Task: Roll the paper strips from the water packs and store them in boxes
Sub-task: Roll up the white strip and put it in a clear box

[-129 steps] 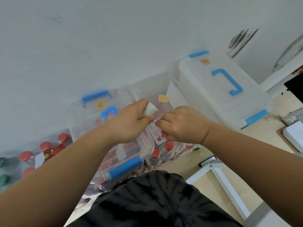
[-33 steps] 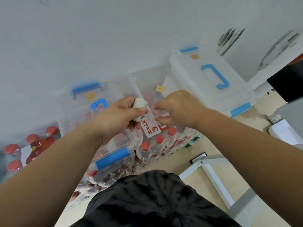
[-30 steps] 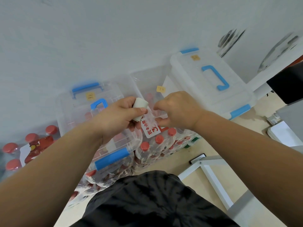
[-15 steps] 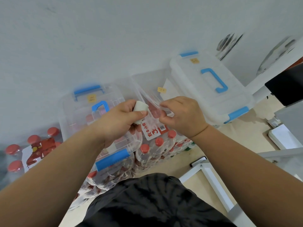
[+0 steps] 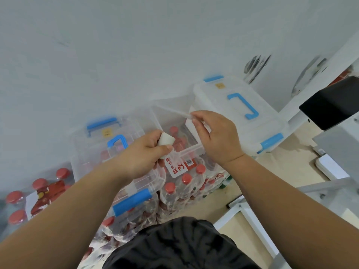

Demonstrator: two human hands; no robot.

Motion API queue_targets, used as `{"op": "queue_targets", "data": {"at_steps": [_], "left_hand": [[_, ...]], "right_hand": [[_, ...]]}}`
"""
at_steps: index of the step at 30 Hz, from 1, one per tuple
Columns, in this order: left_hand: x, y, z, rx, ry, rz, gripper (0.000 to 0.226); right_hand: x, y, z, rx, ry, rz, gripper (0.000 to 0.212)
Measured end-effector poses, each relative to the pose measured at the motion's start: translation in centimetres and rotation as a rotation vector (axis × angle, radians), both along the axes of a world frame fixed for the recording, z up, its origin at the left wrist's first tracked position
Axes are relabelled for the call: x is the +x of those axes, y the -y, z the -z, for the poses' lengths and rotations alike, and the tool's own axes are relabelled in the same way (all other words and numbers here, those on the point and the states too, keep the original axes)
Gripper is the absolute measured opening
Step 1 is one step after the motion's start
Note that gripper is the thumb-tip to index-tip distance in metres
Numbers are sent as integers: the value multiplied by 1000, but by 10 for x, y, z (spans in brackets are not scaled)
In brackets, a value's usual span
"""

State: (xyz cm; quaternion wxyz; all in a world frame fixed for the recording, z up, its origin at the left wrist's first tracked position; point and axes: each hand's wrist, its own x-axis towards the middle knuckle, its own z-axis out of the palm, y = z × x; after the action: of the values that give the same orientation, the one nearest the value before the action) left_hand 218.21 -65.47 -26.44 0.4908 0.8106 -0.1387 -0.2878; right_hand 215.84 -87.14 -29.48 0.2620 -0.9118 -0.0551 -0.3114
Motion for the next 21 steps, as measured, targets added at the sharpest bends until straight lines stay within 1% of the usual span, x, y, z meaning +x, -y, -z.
{"op": "queue_targets", "data": {"at_steps": [2,4,5,8,10,12,14,16,18,21], "left_hand": [[1,1,1,14,-5,-16,12],[2,2,3,34,-7,-35,12],[3,2,3,45,-3,-41,13],[4,3,4,68,27,-43,13],[4,6,3,120,82,-14,13],[5,9,0,191,153,22,13],[7,11,-1,257,217,70,12],[8,11,-2,325,268,140,12],[8,10,-2,351,286,182,13],[9,9,-5,334,263,178,15]], "right_hand": [[-2,-2,-2,102,-55,7,24],[-4,-4,-3,101,-94,3,26],[-6,-5,-3,55,-114,-6,27],[-9,-8,-2,-166,-129,-39,32],[-11,-8,-1,-264,-156,-36,38],[-12,-6,-2,-328,-235,5,39],[-11,-1,-2,-306,-283,37,30],[-7,1,-8,-261,-262,73,25],[-3,-1,-16,-221,-232,106,25],[-1,-4,-25,-161,-199,121,28]]}}
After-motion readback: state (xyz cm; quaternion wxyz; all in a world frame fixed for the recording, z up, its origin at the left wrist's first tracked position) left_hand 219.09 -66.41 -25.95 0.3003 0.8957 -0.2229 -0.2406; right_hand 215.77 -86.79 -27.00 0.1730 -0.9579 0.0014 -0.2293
